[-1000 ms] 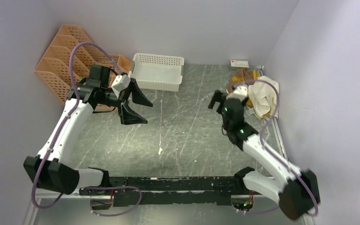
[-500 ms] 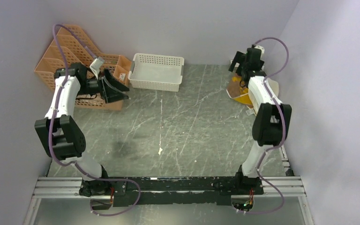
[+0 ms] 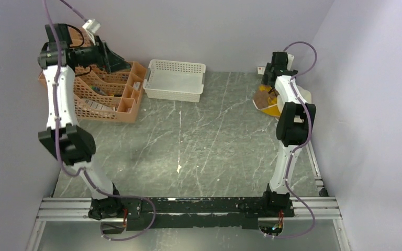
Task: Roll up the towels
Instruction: Pick up the towel at the corner of the board.
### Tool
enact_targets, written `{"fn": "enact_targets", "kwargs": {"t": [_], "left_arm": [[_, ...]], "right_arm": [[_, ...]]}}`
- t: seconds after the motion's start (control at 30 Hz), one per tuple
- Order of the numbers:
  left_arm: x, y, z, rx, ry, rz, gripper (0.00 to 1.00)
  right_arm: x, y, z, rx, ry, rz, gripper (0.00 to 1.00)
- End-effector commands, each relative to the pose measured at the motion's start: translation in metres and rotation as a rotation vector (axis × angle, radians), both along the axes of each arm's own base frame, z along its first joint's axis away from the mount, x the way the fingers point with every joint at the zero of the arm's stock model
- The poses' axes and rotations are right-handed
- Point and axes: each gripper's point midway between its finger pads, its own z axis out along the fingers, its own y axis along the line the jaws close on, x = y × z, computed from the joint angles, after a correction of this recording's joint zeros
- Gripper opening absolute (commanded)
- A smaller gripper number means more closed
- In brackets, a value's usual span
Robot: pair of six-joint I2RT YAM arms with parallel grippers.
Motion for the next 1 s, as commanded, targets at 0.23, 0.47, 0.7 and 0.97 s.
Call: {"fn": "enact_targets", "kwargs": {"t": [0.23, 0.47, 0.7, 0.97], "left_arm": [[0.030, -0.004, 0.158, -0.071, -0.384, 0.499, 0.94], [-0.075, -0.041, 0.139, -0.048, -0.721, 0.249, 0.94], [-0.077, -0.093, 0.114, 0.134, -0.548, -0.030, 0.94], [-0.040, -0.071, 0.114, -0.064, -0.463, 0.463, 0.94]], "right_arm": [[-0.056, -0.114, -0.024, -0.073, 0.102, -0.399, 0.98], [-0.080, -0.135, -0.051, -0.116, 0.146, -0.454, 0.89], [-0.068, -0.124, -0.017, -0.071, 0.018, -0.402, 0.00], [-0.043, 0.014, 0.184, -0.187, -0.392, -0.080, 0.00]]}}
